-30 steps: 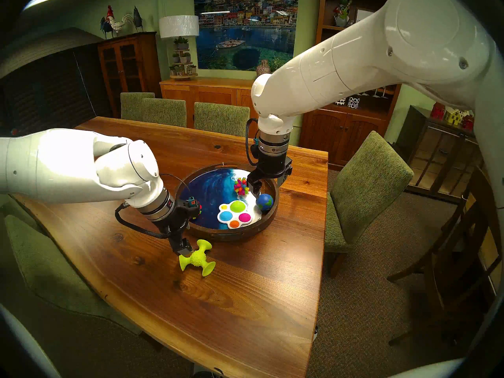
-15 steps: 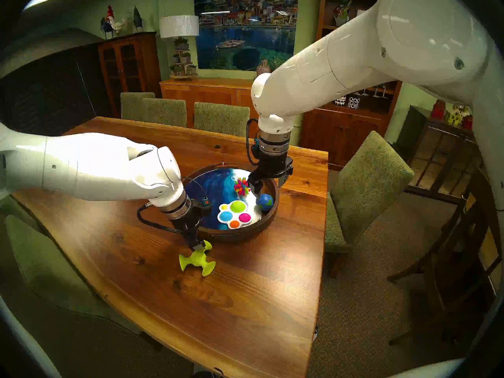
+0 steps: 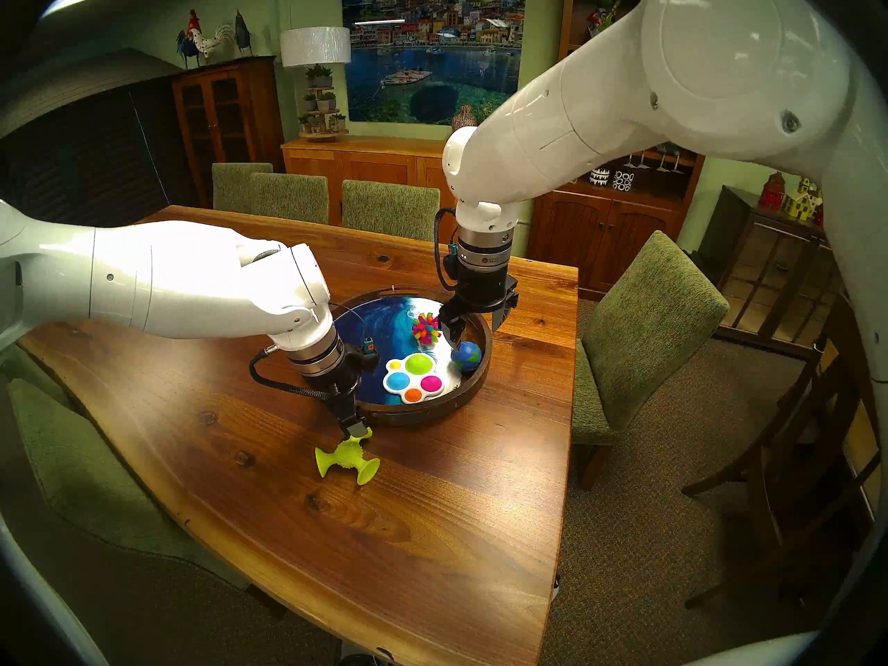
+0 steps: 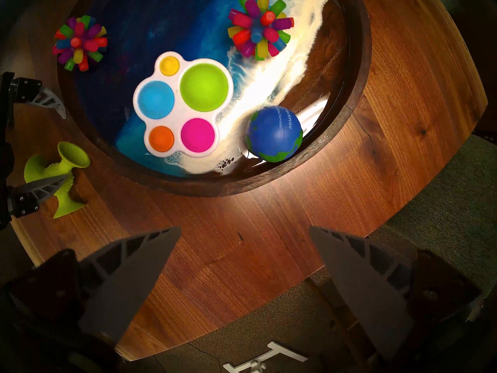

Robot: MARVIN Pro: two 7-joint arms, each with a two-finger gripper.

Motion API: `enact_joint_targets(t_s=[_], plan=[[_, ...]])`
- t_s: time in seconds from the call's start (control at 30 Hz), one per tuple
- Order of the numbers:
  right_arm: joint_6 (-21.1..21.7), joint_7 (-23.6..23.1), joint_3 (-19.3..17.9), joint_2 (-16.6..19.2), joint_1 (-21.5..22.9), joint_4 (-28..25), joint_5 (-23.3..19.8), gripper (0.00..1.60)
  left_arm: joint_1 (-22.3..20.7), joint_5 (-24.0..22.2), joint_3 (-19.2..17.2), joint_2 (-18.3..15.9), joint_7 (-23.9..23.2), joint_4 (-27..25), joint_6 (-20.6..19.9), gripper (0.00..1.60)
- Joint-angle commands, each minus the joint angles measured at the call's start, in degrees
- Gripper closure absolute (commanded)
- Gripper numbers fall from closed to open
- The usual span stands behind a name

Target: Put toys in center tray

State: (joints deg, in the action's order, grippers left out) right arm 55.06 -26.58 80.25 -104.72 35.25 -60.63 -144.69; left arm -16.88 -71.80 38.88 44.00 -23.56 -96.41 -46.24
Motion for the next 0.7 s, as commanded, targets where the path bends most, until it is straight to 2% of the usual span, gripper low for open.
enact_joint_targets(t_s=[0.0, 0.17, 0.43, 0.67], plan=[[-0.1, -1.7, 1.2, -0.6, 2.1, 1.7, 0.5, 0.0, -6.6, -0.5, -3.4, -3.9, -2.2, -1.8, -1.3, 0.0], [-0.1, -3.2, 2.3, -1.3, 2.1, 2.0, 0.9, 0.0, -8.4, 0.3, -4.0, -6.7, -3.4, -4.4, -3.2, 0.0], [-0.1, -7.3, 5.1, -2.9, 1.9, 2.9, 1.7, 0.0, -10.6, 2.7, -1.8, -9.8, -4.6, -9.7, -6.0, 0.0], [-0.1, -12.1, 8.5, -4.8, 1.5, 4.0, 2.6, 0.0, -9.8, 6.7, 1.1, -12.0, -3.2, -13.7, -6.4, 0.0]])
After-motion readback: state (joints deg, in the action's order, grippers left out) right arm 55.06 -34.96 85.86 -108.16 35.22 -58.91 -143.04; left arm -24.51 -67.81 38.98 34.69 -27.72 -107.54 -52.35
